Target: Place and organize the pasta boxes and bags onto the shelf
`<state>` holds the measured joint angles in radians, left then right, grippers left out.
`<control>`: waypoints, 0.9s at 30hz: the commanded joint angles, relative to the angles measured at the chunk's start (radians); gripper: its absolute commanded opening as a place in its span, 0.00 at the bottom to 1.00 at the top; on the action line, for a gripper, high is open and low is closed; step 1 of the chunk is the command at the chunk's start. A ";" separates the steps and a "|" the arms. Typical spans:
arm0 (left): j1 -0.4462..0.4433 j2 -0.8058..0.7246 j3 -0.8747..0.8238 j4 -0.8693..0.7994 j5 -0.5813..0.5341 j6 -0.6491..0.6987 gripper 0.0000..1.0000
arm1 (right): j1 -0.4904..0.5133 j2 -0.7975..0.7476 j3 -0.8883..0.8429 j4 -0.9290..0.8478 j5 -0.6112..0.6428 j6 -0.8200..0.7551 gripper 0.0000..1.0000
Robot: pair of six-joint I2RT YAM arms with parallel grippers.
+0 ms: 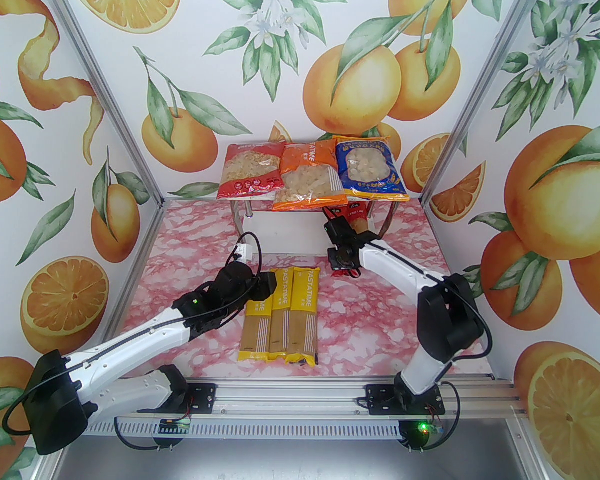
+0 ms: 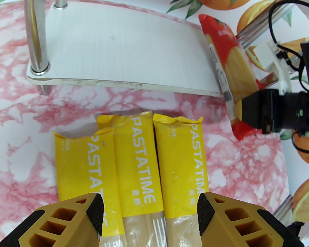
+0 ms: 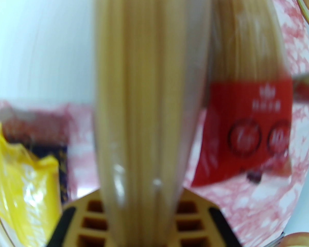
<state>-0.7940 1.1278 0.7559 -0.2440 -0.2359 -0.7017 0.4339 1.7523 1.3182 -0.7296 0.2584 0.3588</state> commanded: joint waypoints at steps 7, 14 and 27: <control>0.010 -0.022 -0.007 -0.039 -0.020 -0.008 0.67 | -0.049 0.068 0.093 0.109 0.089 0.029 0.00; 0.009 -0.028 -0.008 -0.071 -0.022 -0.016 0.72 | -0.078 0.127 0.107 0.116 0.076 0.041 0.05; 0.011 -0.072 -0.039 -0.137 -0.017 -0.018 0.84 | -0.089 0.186 0.113 0.111 -0.025 0.081 0.55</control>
<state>-0.7902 1.0794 0.7300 -0.3496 -0.2443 -0.7113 0.3637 1.8927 1.4235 -0.6727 0.2573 0.4168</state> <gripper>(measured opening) 0.838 0.531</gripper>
